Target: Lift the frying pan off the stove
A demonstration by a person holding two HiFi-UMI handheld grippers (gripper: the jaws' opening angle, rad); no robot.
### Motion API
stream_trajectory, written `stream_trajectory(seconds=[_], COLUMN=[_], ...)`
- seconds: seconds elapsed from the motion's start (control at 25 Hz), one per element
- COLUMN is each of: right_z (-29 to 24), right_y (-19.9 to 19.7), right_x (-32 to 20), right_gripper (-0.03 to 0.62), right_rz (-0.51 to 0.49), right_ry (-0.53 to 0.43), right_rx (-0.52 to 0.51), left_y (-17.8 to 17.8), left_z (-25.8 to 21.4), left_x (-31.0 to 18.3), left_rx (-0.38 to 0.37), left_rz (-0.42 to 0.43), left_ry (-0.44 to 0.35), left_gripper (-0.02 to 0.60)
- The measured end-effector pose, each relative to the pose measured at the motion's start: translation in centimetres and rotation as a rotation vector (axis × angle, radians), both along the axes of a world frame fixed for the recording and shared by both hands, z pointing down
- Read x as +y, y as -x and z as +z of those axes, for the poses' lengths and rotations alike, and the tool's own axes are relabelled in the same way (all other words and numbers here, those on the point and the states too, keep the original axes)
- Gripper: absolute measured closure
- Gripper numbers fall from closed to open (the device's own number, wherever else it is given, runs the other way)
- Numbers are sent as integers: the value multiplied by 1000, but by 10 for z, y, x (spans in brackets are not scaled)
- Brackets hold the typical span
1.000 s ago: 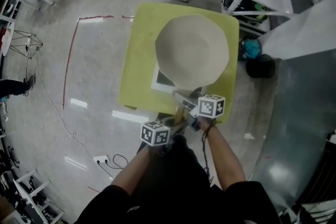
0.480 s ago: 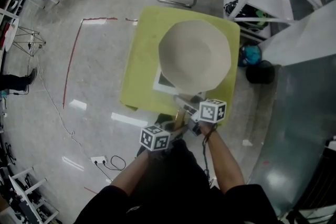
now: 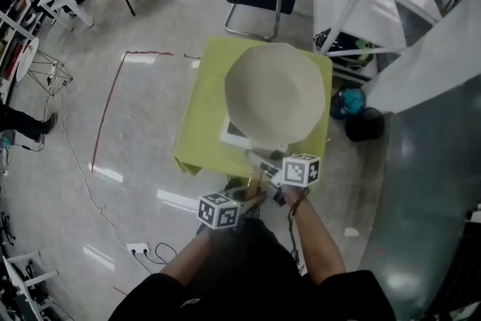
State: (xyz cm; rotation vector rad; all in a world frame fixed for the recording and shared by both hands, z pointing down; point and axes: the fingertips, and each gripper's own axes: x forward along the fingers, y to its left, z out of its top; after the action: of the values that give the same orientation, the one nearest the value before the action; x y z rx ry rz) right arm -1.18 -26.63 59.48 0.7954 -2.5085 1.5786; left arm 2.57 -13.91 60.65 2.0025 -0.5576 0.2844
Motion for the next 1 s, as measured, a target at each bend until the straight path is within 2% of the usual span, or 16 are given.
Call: stream_trajectory(seconds=[0.32,0.76,1.0], right_z=[-35,-71,-79], right_y=[-1,-2,3], right_x=[33,65,76], right_gripper=[327,319,318], right_rz=[-1,4,25], right_ry=[-14,-59,-97], right_rx=[12,-21,-5], left_y=[-2,0,9], left_z=[-36,-71,-76], left_x=[32,64,75], left_rx=[44,33,38], left_rz=[-5,9,35], left_ry=[-45,-98,-125], left_gripper=[436,433,433])
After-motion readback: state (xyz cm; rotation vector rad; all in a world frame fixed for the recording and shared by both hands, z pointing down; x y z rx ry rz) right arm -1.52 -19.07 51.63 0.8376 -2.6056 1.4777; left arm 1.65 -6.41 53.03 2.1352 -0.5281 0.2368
